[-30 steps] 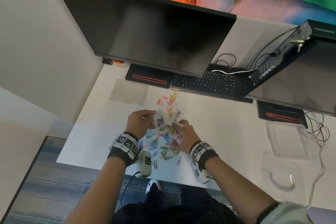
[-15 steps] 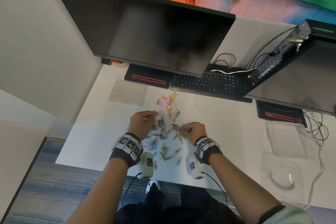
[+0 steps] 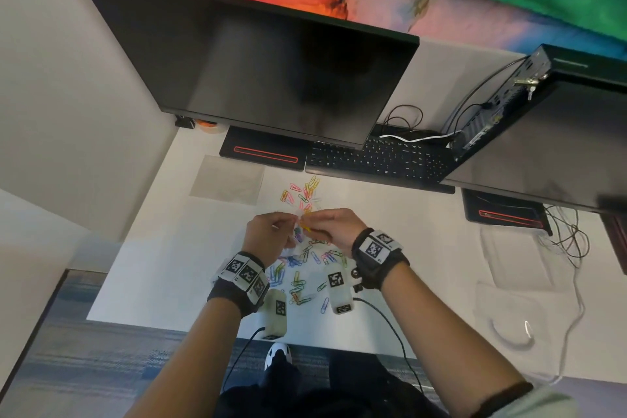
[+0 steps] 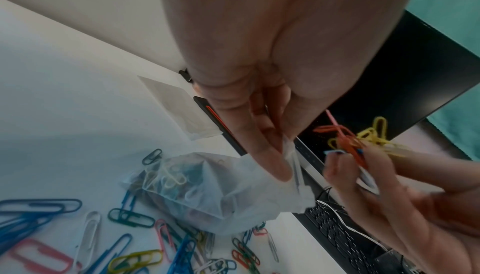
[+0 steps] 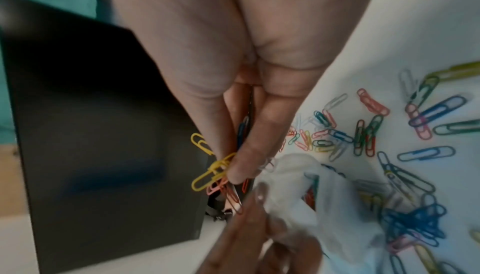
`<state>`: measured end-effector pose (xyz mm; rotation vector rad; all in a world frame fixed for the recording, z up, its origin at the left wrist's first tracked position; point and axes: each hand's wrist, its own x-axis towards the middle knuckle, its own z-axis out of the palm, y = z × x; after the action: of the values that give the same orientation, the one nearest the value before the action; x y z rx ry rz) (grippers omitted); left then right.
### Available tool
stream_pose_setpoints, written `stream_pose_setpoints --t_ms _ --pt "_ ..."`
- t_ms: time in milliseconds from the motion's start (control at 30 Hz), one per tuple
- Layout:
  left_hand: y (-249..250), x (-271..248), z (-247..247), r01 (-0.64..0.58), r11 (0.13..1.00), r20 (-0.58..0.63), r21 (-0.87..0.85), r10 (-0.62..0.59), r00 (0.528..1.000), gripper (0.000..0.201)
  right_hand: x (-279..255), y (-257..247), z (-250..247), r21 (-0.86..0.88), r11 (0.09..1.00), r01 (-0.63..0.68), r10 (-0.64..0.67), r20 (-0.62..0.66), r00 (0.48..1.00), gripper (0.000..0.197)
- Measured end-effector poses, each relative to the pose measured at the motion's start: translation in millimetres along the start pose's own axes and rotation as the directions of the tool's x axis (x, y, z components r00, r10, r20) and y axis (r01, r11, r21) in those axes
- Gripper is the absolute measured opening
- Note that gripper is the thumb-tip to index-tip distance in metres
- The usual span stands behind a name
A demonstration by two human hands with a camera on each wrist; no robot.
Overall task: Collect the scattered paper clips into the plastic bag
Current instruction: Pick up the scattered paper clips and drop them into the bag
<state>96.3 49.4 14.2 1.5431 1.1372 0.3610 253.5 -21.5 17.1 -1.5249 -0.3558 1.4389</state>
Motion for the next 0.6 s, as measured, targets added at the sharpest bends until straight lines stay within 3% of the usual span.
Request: stream_pose_setpoints --t_ms 133,233,333,600 --pt "0.8 0.6 0.5 0.018 1.0 0.005 -0.016 -0.018 1.0 0.02 8.7 11.6 16.2 -0.385 0.923 0.023 -0.085 -0.145 0.986 0.012" --pt "-1.6 1.7 0.6 -0.011 1.0 0.005 0.012 0.011 1.0 0.023 7.3 9.4 24.2 -0.566 0.823 0.051 -0.174 -0.166 0.971 0.019" --pt "-3.6 2.5 -0.5 -0.002 1.0 0.009 0.002 0.002 1.0 0.026 6.0 2.2 29.9 -0.75 0.653 0.105 -0.287 -0.117 0.951 0.017" --pt "4.5 9.1 -6.9 0.02 0.997 -0.015 -0.07 -0.021 1.0 0.02 17.2 -6.8 35.4 -0.881 0.419 0.218 -0.348 0.066 0.935 0.029"
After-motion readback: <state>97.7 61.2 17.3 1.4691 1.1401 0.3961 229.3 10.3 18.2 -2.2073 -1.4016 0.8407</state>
